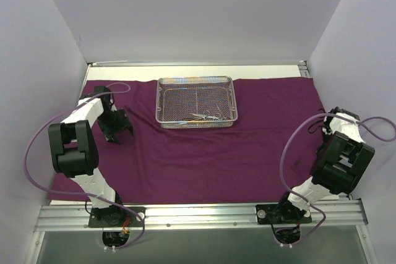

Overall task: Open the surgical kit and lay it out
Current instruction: Smooth out the surgical kit at the center of the board.

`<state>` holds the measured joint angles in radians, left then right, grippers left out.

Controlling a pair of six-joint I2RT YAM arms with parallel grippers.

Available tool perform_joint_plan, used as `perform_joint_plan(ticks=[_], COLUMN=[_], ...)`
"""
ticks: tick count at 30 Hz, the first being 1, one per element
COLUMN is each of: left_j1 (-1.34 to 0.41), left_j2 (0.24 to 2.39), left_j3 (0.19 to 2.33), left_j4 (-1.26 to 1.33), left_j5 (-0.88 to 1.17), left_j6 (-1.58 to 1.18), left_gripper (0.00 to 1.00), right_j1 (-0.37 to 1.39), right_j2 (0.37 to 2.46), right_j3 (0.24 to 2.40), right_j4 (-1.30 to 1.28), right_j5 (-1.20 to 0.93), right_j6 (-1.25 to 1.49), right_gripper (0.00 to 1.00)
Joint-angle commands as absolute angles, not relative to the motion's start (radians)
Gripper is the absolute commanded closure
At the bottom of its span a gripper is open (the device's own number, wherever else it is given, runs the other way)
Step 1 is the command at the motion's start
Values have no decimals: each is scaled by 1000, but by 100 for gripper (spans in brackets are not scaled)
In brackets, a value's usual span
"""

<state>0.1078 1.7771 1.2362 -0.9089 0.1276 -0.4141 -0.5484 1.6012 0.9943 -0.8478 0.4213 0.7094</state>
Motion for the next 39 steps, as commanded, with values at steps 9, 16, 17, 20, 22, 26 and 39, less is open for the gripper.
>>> perform_joint_plan(ticks=[9, 16, 17, 20, 22, 26, 39], left_j1=[137, 137, 137, 137, 138, 149, 152], left_j2=[1776, 1753, 1750, 1749, 1755, 1766, 1807], left_j3=[1264, 1247, 1241, 1220, 1216, 1224, 1238], left_j4=[-925, -913, -905, -900, -900, -894, -882], left_j5=[112, 123, 127, 127, 126, 127, 141], left_j6=[-422, -433, -434, -430, -425, -425, -428], left_gripper=[27, 27, 27, 27, 27, 27, 27], right_j1=[-368, -368, -367, -362, -360, -360, -362], right_j2=[1471, 1375, 1379, 1407, 1431, 1494, 1608], right_j3=[1150, 997, 974, 911, 919, 930, 940], right_j4=[-888, -862, -859, -844, -839, -818, -718], right_j5=[333, 173, 161, 155, 164, 190, 178], right_j6=[563, 617, 624, 637, 634, 601, 580], right_gripper=[75, 62, 64, 63, 61, 60, 62])
